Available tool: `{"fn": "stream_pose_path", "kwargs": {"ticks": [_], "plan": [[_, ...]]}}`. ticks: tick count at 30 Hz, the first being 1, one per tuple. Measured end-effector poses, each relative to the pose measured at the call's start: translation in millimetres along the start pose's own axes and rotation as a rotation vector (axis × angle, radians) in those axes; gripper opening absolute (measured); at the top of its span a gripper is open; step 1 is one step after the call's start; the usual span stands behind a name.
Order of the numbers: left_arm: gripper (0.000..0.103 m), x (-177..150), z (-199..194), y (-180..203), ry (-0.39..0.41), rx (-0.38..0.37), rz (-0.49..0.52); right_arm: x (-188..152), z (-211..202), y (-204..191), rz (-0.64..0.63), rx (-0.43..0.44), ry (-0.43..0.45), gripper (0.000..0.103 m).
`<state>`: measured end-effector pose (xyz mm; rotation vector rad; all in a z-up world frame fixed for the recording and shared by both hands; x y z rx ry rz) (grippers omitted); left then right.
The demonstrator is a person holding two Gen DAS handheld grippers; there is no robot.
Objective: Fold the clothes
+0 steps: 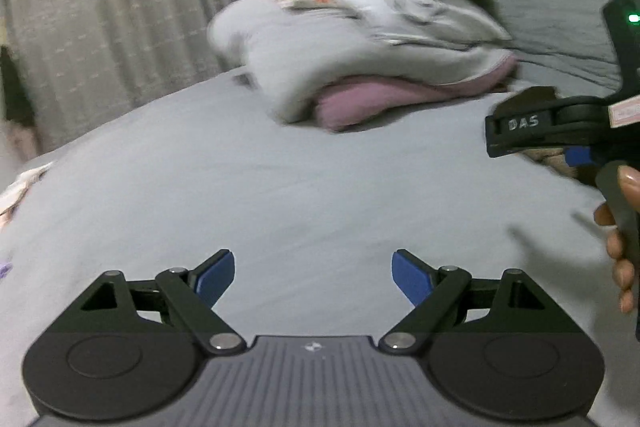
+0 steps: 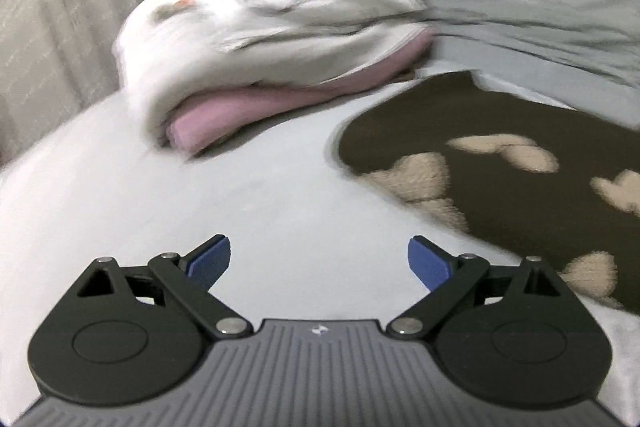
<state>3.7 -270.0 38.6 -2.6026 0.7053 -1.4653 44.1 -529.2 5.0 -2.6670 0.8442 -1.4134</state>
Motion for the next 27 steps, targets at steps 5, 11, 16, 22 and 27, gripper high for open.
{"fn": "stream_pose_path", "kwargs": {"ticks": [5, 11, 16, 22, 27], "plan": [[0.087, -29.0, -32.4, -90.1, -0.004, 0.108, -0.085, -32.7, 2.1, -112.7, -0.114, 0.167, -0.058, 0.096], [0.088, -67.4, -53.7, -168.5, -0.028, 0.199, -0.163, -90.9, -31.5, -233.5, -0.375, 0.317, -0.061, 0.096], [0.088, -100.0, -63.9, -219.2, -0.046, 0.235, -0.237, -134.9, -64.8, -283.6, -0.341, 0.414, -0.094, 0.096], [0.091, -126.8, -72.3, -255.9, -0.004, 0.257, -0.258, -161.7, -82.8, -292.4, -0.24, 0.4, -0.126, 0.096], [0.096, -149.0, -65.8, -277.3, -0.006, 0.249, -0.324, -167.1, -90.0, -269.0, -0.15, 0.315, -0.079, 0.096]]}}
Point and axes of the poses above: each gripper's, at about its wrist camera, not at the fingertips, and z roughly the way its jaws point, y to its right, x to its top, the point moved 9 cm from there along z, roughly the way its jaws point, and after that the axes turned 2 degrees about z, right-handed, at the moved point
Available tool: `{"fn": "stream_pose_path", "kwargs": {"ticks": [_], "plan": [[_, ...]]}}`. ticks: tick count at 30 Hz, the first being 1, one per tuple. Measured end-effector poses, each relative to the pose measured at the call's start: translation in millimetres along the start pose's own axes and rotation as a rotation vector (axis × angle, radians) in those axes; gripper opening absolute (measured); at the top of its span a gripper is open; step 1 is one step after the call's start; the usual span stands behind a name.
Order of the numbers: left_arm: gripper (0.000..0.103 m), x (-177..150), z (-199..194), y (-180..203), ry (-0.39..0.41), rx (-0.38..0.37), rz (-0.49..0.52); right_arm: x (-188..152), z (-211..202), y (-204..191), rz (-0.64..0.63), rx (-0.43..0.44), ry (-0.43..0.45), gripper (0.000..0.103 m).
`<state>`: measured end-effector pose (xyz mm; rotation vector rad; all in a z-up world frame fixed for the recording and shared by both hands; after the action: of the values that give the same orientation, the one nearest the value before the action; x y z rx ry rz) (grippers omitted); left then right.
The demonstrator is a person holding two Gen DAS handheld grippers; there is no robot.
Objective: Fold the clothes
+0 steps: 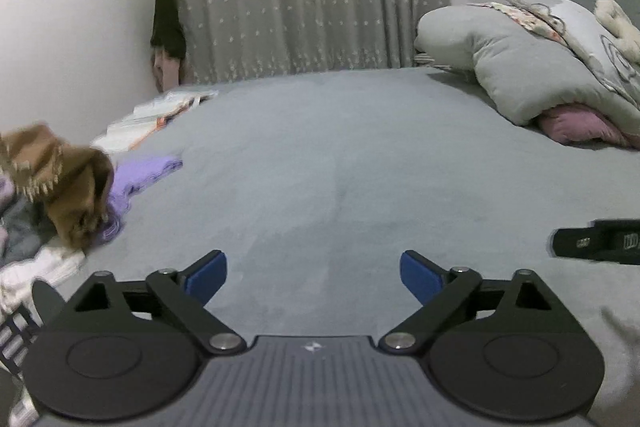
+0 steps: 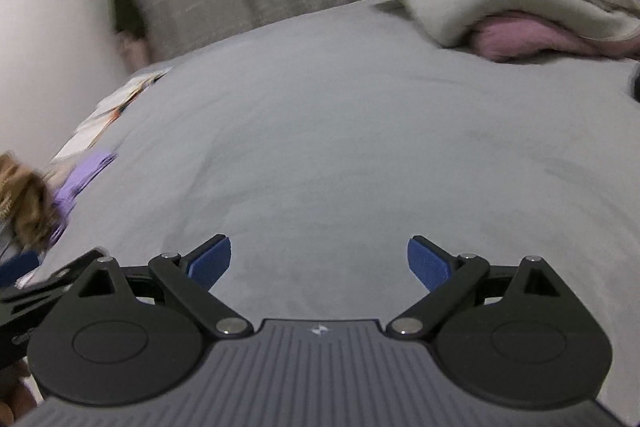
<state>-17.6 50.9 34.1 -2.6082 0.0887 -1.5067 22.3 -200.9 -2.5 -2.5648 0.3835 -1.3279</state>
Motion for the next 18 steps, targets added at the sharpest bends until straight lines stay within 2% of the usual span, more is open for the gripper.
{"fn": "stream_pose_path", "kwargs": {"ticks": [2, 4, 8, 10, 14, 18], "plan": [[0.096, -5.0, 9.1, 0.5, -0.007, -0.002, 0.004, -3.6, 5.3, 2.5, -0.028, -0.023, 0.0, 0.096], [0.096, -9.9, 19.2, 4.2, -0.021, -0.002, 0.025, -0.2, 11.7, -0.6, -0.165, -0.062, 0.017, 0.096], [0.097, -14.8, 31.4, 11.2, -0.02, -0.028, 0.046, 16.5, 19.5, 8.4, -0.338, -0.169, 0.095, 0.096], [0.099, -14.6, 36.2, 14.3, -0.02, -0.029, 0.041, 18.3, 28.3, 19.3, -0.356, -0.181, 0.071, 0.096], [0.1, -15.4, 53.8, 25.1, -0.017, -0.038, 0.03, 17.4, 35.7, 41.8, -0.307, -0.186, 0.009, 0.096], [0.101, -13.8, 67.9, 41.4, -0.001, -0.065, 0.046, 15.7, 45.4, 41.8, -0.243, -0.151, -0.027, 0.096]]}}
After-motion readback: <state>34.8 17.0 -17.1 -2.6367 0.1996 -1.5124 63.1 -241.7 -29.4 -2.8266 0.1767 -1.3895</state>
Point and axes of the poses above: each gripper's, at about its wrist camera, not at the fingertips, and z roughly the way its jaws point, y to its right, x to its top, the point moved 9 cm from there along z, roughly the way its jaws point, and after that the axes turned 2 degrees about z, right-handed, at the moved point
